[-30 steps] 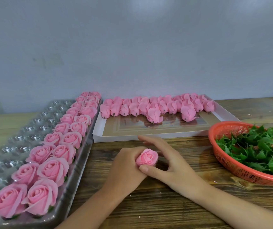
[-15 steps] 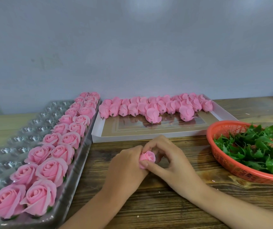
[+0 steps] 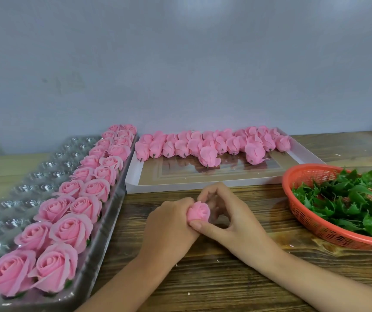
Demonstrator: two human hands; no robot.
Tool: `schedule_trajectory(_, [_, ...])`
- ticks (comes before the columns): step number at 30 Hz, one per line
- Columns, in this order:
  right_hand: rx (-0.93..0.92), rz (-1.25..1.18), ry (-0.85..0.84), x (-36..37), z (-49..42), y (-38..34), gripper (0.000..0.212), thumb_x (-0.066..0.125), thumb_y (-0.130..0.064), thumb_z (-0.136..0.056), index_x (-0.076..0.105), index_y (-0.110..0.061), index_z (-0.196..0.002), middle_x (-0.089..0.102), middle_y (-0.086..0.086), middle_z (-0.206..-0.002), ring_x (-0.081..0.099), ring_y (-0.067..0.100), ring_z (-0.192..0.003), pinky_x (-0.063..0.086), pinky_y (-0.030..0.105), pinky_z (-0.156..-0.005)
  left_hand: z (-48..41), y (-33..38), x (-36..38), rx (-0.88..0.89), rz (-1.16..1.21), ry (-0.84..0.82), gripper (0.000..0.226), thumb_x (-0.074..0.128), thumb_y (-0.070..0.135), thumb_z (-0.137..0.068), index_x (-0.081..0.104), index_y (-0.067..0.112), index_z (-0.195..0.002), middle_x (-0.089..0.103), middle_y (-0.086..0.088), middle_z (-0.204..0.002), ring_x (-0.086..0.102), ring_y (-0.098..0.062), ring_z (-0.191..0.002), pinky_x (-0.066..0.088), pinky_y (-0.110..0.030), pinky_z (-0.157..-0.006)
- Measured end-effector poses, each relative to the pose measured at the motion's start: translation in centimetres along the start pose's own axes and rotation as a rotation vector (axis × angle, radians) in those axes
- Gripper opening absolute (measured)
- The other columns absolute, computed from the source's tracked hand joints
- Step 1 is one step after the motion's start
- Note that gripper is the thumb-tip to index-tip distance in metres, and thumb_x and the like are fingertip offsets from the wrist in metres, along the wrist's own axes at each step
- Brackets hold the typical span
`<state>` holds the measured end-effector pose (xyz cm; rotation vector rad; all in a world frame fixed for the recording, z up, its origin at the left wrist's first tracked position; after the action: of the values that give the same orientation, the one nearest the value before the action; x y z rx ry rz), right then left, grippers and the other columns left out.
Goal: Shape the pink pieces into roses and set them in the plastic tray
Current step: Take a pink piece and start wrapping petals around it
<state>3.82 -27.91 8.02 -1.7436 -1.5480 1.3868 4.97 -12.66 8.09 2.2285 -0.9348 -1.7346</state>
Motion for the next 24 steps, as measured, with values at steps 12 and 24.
schedule_trajectory(12, [-0.087, 0.041, -0.027, -0.19, 0.06, -0.07, 0.015, 0.075, -0.010, -0.085, 0.065, -0.020, -0.091, 0.060, -0.009, -0.091, 0.061, 0.018, -0.087, 0.052, 0.038, -0.079, 0.00, 0.22, -0.04, 0.010, 0.026, -0.058, 0.021, 0.061, 0.049, -0.083, 0.048, 0.038, -0.069, 0.051, 0.018, -0.059, 0.052, 0.000, -0.058, 0.027, -0.013, -0.051])
schedule_trajectory(24, [-0.101, 0.079, -0.032, -0.08, 0.16, -0.48, 0.026, 0.074, -0.036, -0.080, 0.059, -0.027, -0.100, 0.057, -0.011, -0.096, 0.058, 0.017, -0.086, 0.050, 0.036, -0.076, 0.48, 0.61, -0.21, 0.144, -0.063, 0.039, 0.017, 0.055, 0.040, -0.091, 0.063, 0.026, -0.093, 0.064, 0.012, -0.080, 0.060, -0.006, -0.071, 0.046, -0.022, -0.066])
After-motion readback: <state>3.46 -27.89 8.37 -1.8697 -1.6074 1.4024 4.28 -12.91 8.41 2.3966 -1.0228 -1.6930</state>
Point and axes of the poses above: each hand's wrist, its own z-axis away from the middle knuckle, its own x-axis out of the palm, y = z × x, the point moved 1 cm from there along -z, towards the middle knuckle
